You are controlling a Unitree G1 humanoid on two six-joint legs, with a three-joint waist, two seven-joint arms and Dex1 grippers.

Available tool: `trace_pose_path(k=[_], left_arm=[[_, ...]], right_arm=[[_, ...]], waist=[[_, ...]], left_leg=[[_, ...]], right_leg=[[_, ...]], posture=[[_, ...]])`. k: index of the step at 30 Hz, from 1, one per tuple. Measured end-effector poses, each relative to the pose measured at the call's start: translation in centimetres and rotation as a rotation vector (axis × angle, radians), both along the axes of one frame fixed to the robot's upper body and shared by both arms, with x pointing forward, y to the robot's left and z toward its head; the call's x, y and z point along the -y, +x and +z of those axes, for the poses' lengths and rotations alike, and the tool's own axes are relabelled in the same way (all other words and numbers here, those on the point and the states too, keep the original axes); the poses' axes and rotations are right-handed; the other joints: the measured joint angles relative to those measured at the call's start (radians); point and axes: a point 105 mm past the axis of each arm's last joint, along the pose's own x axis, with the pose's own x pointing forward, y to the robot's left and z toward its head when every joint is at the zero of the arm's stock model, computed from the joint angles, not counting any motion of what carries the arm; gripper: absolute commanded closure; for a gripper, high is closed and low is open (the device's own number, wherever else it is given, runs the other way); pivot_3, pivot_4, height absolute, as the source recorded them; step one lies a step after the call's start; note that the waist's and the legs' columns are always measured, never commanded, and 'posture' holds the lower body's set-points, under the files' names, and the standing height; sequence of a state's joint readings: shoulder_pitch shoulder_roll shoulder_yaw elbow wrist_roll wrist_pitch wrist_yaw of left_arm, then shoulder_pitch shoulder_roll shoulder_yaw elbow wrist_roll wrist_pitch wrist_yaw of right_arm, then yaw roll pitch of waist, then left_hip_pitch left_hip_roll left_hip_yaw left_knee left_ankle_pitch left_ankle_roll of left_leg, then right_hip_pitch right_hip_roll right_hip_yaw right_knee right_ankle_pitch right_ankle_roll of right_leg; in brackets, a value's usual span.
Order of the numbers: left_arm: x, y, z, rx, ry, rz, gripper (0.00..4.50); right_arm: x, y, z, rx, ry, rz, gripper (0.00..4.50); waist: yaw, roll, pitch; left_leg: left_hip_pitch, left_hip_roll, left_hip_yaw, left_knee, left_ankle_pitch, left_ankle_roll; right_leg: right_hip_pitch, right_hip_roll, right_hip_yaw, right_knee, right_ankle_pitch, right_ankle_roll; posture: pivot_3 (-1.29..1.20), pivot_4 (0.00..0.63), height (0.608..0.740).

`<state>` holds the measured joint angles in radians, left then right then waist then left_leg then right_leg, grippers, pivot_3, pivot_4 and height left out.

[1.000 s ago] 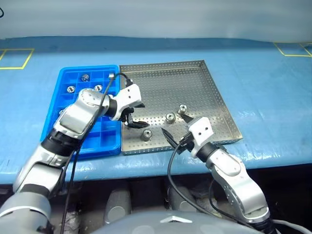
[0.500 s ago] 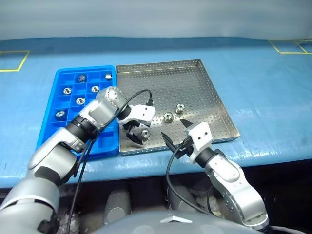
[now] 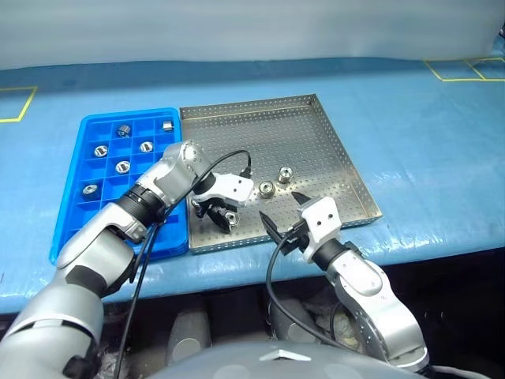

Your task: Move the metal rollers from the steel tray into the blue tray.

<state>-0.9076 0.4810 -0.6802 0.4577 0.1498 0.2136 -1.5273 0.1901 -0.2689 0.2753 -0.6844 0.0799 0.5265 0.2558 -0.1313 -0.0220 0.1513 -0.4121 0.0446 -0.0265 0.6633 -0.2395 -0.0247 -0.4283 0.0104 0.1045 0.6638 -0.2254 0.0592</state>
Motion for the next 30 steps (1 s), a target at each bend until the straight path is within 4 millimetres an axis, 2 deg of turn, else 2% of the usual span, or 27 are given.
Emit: trace_pose_path(k=[3,6,9,12,20,24,30], left_arm=[[0.3,1.6,1.6,0.059,-0.123,0.124,2.78],[-0.2,3.3,3.6,0.12,-0.265,0.298,2.78],[-1.5,4.3,4.9,0.186,-0.377,0.469,2.78],[-3.6,4.3,5.9,0.236,-0.474,0.635,2.78],[-10.4,2.4,7.3,0.504,-0.616,1.1,2.78],[-13.1,0.7,8.1,0.675,-0.646,1.316,2.78],[-15.8,-3.3,6.3,0.761,-0.532,1.555,2.78]], right_arm=[[-0.8,0.0,0.5,0.021,-0.008,0.053,0.0],[-1.4,-0.1,0.7,0.03,-0.006,0.104,0.0],[-2.1,-0.2,1.1,0.043,0.002,0.169,0.0],[-3.3,0.1,1.4,0.048,0.018,0.244,0.0],[-7.0,1.2,1.6,0.023,0.083,0.437,0.0],[-8.5,1.4,1.4,-0.002,0.104,0.52,0.0],[-10.4,1.5,1.9,0.006,0.111,0.652,0.0]], waist=[[0.0,0.0,0.0],[0.001,0.0,0.0],[0.009,0.0,0.0],[0.016,0.0,0.0],[0.09,0.0,0.0],[0.135,0.0,0.0],[0.174,0.0,0.0]], left_leg=[[0.0,0.0,0.0,0.0,0.0,0.0],[0.0,0.0,0.0,0.0,0.0,0.0],[0.001,0.001,-0.001,-0.001,0.0,0.001],[0.001,0.001,-0.002,-0.001,0.0,0.001],[0.001,0.001,-0.003,-0.001,0.0,0.0],[0.001,0.0,-0.003,0.0,0.0,0.0],[0.002,0.001,-0.003,0.0,0.0,0.0]], right_leg=[[0.0,0.0,0.0,0.0,0.0,0.0],[0.0,0.0,0.0,0.001,0.002,0.003],[0.0,0.001,0.0,0.002,0.002,0.005],[-0.001,0.001,-0.001,0.003,0.002,0.004],[0.0,0.0,-0.003,0.003,0.002,0.004],[0.002,-0.001,-0.003,0.001,0.003,0.005],[0.002,0.0,-0.004,0.001,0.003,0.004]], posture=[[-0.12,0.15,0.74],[-0.09,0.15,0.74],[-0.02,0.15,0.74],[0.02,0.15,0.74],[0.14,0.15,0.74],[0.21,0.15,0.74],[0.28,0.15,0.74]])
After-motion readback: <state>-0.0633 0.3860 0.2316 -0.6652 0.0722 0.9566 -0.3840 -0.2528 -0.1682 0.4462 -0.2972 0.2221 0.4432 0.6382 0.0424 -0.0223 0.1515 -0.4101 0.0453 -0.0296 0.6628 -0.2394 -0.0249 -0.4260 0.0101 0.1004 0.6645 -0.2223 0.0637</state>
